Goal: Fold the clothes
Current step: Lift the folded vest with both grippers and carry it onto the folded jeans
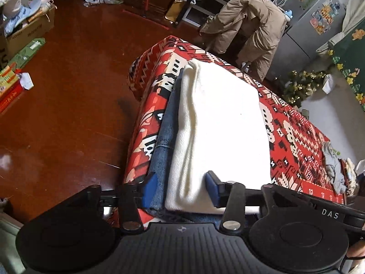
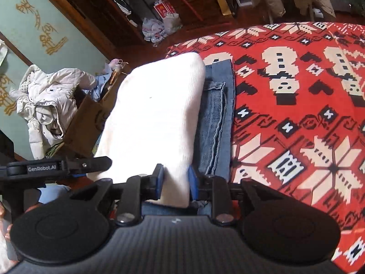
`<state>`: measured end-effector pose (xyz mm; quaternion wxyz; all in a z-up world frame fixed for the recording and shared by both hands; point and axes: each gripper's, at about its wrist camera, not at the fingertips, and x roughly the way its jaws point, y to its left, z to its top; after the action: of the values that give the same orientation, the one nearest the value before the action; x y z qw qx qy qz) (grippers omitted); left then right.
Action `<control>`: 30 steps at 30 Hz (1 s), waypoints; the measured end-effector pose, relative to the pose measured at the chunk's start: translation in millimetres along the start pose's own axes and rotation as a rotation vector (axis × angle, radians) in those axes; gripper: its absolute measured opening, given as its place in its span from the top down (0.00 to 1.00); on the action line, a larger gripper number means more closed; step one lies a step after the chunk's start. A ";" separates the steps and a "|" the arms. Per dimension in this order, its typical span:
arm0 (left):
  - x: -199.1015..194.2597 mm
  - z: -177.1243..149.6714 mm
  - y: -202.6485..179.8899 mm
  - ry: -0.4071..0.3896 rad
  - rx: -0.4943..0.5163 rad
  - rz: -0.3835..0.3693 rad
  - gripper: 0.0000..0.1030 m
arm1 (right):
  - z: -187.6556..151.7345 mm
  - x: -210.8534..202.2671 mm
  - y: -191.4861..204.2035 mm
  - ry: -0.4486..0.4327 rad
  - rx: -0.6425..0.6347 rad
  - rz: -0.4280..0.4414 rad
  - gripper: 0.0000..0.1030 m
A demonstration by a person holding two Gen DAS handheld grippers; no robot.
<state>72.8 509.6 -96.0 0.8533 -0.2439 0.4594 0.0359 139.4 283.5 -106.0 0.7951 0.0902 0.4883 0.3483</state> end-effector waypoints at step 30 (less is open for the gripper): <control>64.3 113.4 -47.7 -0.045 0.078 0.196 0.93 | 130.3 60.5 -35.7 -0.031 0.049 0.064 0.90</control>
<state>210.3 508.2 -77.3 0.8646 -0.1636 0.4629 0.1068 282.4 321.5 -100.4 0.7885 0.1308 0.4812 0.3600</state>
